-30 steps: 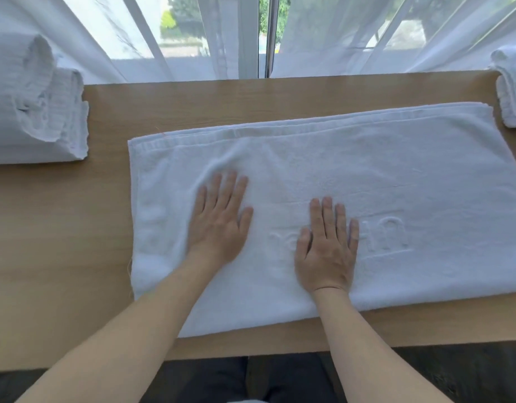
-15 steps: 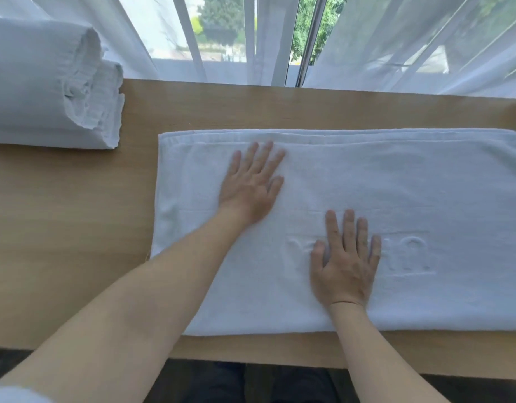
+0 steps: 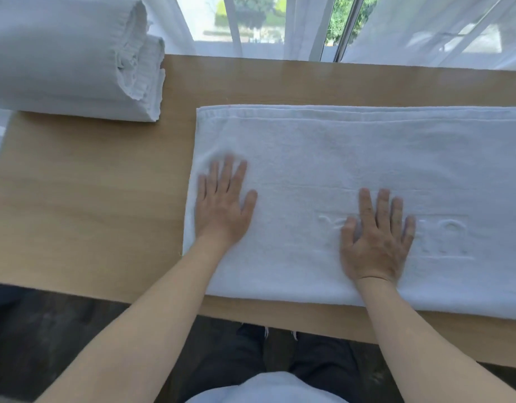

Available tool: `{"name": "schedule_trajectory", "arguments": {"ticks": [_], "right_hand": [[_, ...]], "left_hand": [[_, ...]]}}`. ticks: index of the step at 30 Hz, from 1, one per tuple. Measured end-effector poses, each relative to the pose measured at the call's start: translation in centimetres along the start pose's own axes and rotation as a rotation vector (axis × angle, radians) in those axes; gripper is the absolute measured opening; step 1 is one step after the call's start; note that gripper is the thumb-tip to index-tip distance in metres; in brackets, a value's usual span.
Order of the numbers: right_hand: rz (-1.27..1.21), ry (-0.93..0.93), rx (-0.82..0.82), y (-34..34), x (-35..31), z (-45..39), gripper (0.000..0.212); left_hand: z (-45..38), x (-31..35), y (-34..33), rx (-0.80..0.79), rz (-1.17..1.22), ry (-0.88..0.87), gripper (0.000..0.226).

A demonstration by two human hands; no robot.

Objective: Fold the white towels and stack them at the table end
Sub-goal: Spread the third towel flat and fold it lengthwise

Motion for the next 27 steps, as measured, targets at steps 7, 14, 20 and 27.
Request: {"name": "schedule_trajectory", "arguments": {"ticks": [7,14,20,27], "right_hand": [[-0.021,-0.008,0.014,0.0,0.0,0.0,0.061],[-0.017,-0.002,0.048,-0.2,0.1,0.1,0.06],[-0.018,0.011,0.09,0.0,0.0,0.0,0.059],[-0.006,0.004,0.092,0.0,0.0,0.0,0.06]], "left_hand": [[1.9,4.1,2.0,0.079,0.099,-0.182,0.065],[0.7,1.2,-0.8,-0.013,-0.019,-0.118,0.068],[-8.5,-2.2,2.8,0.024,-0.03,0.08,0.066],[-9.5,0.3,2.7,0.007,0.025,0.069,0.063]]}}
Point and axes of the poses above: each hand's wrist, its own z-axis away from the middle knuckle, its own y-axis out of the back of the hand, x = y × z, the point moved 8 cm from there along -z, towards the middle knuckle, and after that the axes turned 8 degrees about y, right-handed, at the moved point
